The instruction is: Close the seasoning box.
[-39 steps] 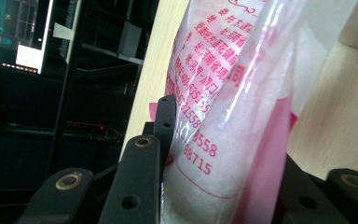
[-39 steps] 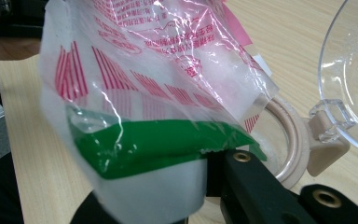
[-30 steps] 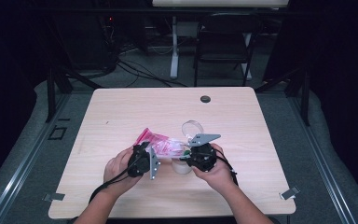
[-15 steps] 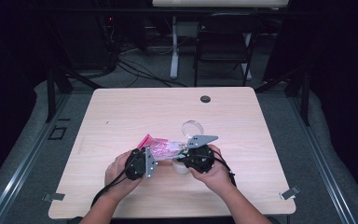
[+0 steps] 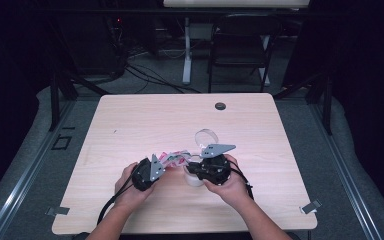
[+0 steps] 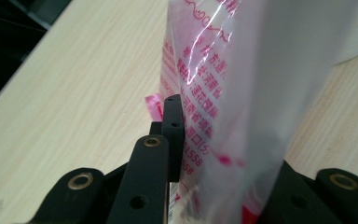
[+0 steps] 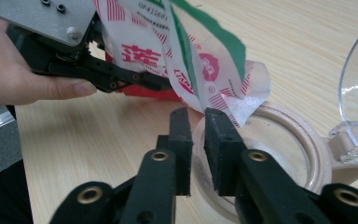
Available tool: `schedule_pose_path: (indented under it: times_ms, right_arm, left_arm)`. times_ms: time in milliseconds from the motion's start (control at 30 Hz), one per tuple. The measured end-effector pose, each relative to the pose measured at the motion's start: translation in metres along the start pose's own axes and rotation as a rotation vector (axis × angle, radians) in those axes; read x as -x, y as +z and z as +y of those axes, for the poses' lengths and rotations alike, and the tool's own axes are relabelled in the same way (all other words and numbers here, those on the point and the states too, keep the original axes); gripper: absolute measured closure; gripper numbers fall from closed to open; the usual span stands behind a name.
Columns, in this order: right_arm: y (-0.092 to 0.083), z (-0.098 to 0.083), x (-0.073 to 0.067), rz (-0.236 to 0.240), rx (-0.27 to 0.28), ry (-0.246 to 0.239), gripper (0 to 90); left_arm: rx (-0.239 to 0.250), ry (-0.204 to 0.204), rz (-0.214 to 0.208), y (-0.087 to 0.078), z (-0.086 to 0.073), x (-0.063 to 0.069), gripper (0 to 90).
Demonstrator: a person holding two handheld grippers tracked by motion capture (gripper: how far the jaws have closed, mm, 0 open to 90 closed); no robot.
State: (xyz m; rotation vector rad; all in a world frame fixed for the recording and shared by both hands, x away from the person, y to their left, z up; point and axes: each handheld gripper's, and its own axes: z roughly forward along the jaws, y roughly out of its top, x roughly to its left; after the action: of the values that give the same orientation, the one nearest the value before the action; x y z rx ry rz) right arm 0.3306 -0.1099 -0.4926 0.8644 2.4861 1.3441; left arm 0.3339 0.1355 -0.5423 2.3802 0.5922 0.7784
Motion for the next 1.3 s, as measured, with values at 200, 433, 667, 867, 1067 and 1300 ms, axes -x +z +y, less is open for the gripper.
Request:
schedule_pose_path:
  times_ms: [200,433,667,867,1067,1300]
  right_arm:
    - [-0.002,0.0,0.0,0.003,0.016,0.01,75.3]
    - [-0.002,0.001,0.0,-0.012,0.043,-0.001,67.6]
    - [-0.004,0.001,0.001,-0.018,0.065,0.011,63.2]
    - [-0.005,0.001,0.001,-0.013,0.083,0.01,61.9]
    - [-0.005,0.0,0.003,-0.02,0.088,0.022,61.3]
    - [-0.006,0.0,0.005,-0.021,0.092,0.024,61.0]
  left_arm:
    - [0.034,-0.128,-0.088,0.004,-0.009,-0.011,80.7]
    - [0.08,-0.244,-0.135,0.005,-0.018,-0.023,81.8]
    - [0.116,-0.349,-0.17,0.005,-0.026,-0.034,83.1]
    - [0.132,-0.391,-0.175,0.003,-0.03,-0.04,84.9]
    - [0.147,-0.423,-0.169,-0.001,-0.033,-0.046,86.3]
    - [0.17,-0.462,-0.115,-0.012,-0.041,-0.058,86.6]
